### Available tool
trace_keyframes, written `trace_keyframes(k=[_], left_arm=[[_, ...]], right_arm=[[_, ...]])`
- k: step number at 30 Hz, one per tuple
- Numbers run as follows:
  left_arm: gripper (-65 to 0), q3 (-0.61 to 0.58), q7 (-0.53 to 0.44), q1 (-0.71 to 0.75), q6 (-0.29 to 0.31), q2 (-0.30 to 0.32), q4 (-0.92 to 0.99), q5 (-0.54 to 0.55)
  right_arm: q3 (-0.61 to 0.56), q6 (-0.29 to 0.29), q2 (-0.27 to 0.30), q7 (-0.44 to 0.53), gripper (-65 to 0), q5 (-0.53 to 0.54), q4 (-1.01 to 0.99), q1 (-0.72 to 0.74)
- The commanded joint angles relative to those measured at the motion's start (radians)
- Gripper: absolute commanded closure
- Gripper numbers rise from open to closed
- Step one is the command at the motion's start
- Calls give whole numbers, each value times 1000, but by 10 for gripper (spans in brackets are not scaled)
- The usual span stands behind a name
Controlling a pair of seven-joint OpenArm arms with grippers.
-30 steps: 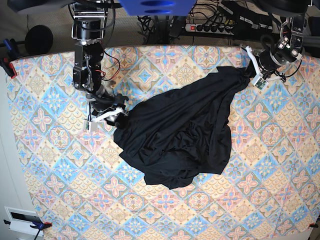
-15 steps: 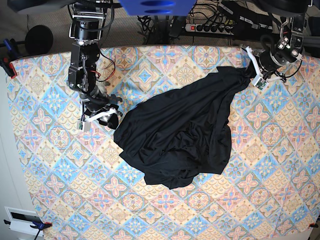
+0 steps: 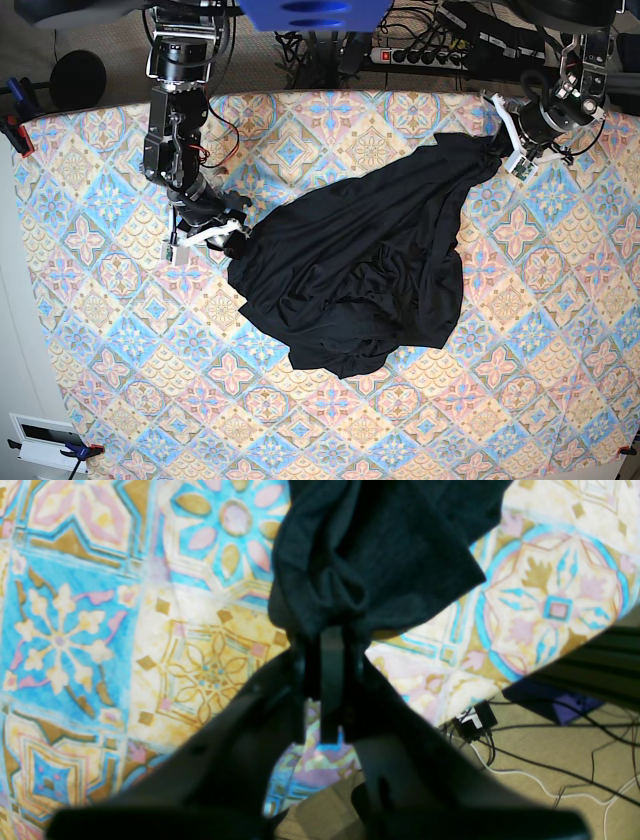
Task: Layout the t-shirt on the table in an organized manner, then fold the t-shirt properly
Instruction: 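Pull both held edges apart to spread the shirt flat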
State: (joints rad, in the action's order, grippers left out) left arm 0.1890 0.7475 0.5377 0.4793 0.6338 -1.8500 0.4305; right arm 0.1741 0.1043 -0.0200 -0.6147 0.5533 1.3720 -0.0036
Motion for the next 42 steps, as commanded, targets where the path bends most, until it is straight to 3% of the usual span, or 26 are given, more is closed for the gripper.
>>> trace_keyframes(k=[1, 10, 20, 22, 27, 36, 40, 42], left_arm=[[-43, 11, -16, -1, -1, 18, -14, 8], [-43, 10, -16, -20, -1, 18, -14, 8], [-43, 10, -16, -21, -1, 16, -14, 8], [-43, 10, -16, -21, -1, 16, -14, 8], [-43, 10, -16, -21, -1, 16, -14, 8], [-43, 8, -19, -21, -1, 16, -14, 8], [-42, 4, -16, -38, -1, 16, -12, 8], [-41, 4, -16, -40, -1, 14, -12, 8]], right_arm=[[-6, -5, -10, -92, -250, -8, -4, -11], [-146, -5, -10, -121, -248, -8, 63, -69], [-161, -5, -10, -119, -246, -6, 37, -68], [-161, -5, -10, -119, -215, -5, 7, -68], [-161, -5, -10, -109, -67, -5, -56, -68], [-161, -5, -11, -109, -65, -5, -47, -68], [-161, -5, -11, -110, 0, -5, -46, -68], [-161, -5, -11, -115, 0, -5, -42, -68]])
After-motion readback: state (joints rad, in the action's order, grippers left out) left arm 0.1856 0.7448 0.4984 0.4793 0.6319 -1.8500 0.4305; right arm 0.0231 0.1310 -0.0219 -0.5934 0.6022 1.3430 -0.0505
